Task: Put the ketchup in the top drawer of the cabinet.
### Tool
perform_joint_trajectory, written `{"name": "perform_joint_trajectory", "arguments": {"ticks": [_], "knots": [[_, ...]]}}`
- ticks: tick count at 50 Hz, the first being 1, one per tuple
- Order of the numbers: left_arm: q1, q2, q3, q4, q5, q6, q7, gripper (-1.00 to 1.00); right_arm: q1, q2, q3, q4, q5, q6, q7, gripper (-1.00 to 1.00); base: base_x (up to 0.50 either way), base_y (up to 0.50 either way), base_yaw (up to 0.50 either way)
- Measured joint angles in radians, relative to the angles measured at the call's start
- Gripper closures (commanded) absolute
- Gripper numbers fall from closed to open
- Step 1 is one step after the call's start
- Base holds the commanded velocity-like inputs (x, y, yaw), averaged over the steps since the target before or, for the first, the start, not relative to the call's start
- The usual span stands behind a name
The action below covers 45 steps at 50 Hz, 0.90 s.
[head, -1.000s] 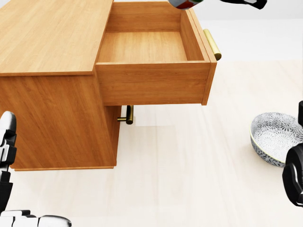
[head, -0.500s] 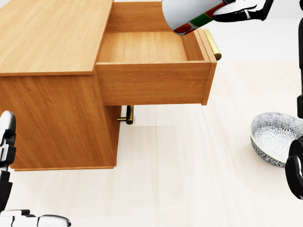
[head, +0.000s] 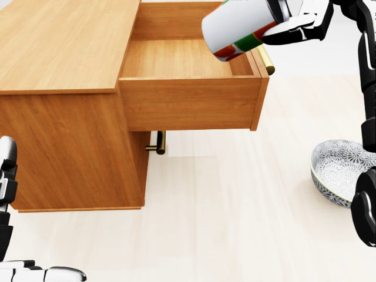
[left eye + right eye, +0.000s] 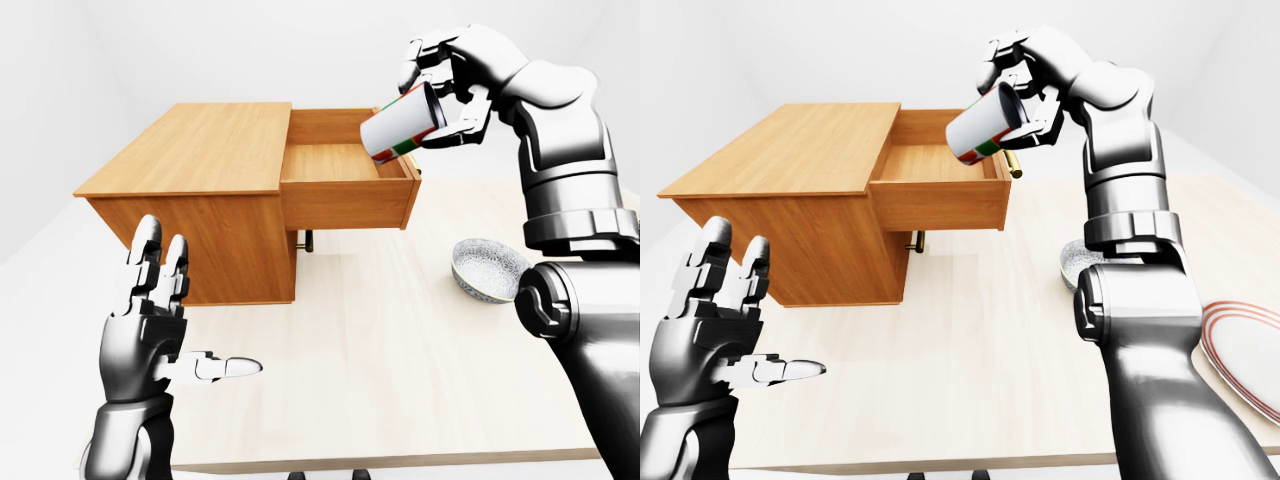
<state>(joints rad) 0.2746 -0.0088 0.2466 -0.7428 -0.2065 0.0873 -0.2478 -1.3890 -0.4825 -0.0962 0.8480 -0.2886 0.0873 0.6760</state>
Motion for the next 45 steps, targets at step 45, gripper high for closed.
{"name": "perform_joint_trajectory", "arguments": {"ticks": [45], "knots": [[-0.007,0.003,0.019,-0.009,-0.017,0.000,-0.005,-1.00,-0.001,0.070,0.021,0.113,-0.026,0.000,-0.137,1.00,0.00,0.00,0.00]]}}
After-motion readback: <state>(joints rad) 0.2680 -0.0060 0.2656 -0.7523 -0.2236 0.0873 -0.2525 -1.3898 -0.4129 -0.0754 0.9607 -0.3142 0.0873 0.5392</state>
